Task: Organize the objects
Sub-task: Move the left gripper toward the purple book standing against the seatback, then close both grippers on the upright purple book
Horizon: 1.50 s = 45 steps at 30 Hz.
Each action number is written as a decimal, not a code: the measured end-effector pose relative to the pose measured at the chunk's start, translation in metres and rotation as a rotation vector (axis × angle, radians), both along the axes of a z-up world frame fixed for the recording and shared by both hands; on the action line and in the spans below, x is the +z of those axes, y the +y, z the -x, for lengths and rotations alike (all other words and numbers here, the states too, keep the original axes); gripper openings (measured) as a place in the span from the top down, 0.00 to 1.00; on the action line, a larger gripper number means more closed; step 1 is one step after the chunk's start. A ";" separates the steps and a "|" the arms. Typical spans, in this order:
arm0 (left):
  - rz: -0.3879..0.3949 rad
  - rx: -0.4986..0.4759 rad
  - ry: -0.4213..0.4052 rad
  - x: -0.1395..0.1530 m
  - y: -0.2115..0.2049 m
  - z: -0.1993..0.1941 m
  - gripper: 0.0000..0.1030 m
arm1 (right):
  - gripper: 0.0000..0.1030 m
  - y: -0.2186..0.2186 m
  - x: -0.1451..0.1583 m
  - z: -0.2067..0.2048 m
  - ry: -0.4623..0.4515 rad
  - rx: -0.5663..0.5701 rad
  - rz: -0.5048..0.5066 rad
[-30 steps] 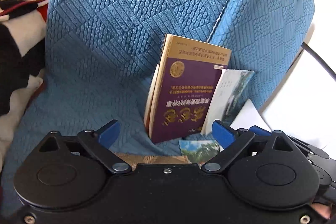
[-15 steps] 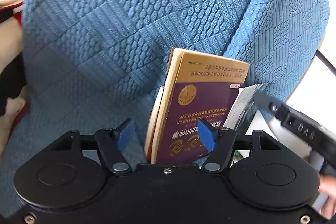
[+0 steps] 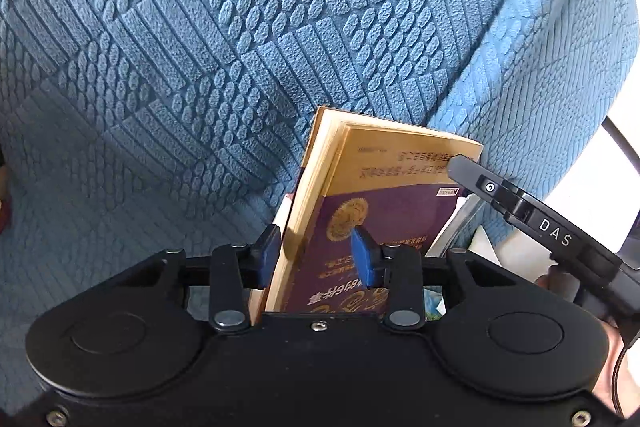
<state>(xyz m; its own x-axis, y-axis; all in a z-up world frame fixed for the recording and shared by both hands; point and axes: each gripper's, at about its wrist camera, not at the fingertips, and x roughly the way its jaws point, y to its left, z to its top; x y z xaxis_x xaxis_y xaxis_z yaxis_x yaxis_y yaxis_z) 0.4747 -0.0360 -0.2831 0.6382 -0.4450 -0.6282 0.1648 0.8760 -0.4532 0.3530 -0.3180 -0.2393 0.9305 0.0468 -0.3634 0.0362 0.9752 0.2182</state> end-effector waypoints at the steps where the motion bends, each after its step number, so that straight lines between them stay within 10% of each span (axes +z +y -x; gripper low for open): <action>1: -0.001 -0.001 0.001 -0.001 -0.001 -0.002 0.66 | 0.40 -0.003 -0.002 -0.001 -0.001 0.018 -0.035; 5: -0.027 -0.004 -0.004 -0.003 -0.004 -0.007 0.66 | 0.34 -0.016 -0.003 -0.004 -0.004 0.033 -0.161; 24: -0.071 0.002 0.013 -0.009 0.010 -0.015 0.76 | 0.33 -0.007 0.004 -0.002 -0.056 0.213 -0.082; 33: -0.078 0.017 0.037 -0.013 0.038 -0.013 0.75 | 0.79 0.021 0.020 0.033 -0.129 0.320 0.111; 45: -0.055 -0.006 0.040 -0.014 0.055 0.004 0.75 | 0.80 0.055 0.014 0.042 -0.059 0.450 0.203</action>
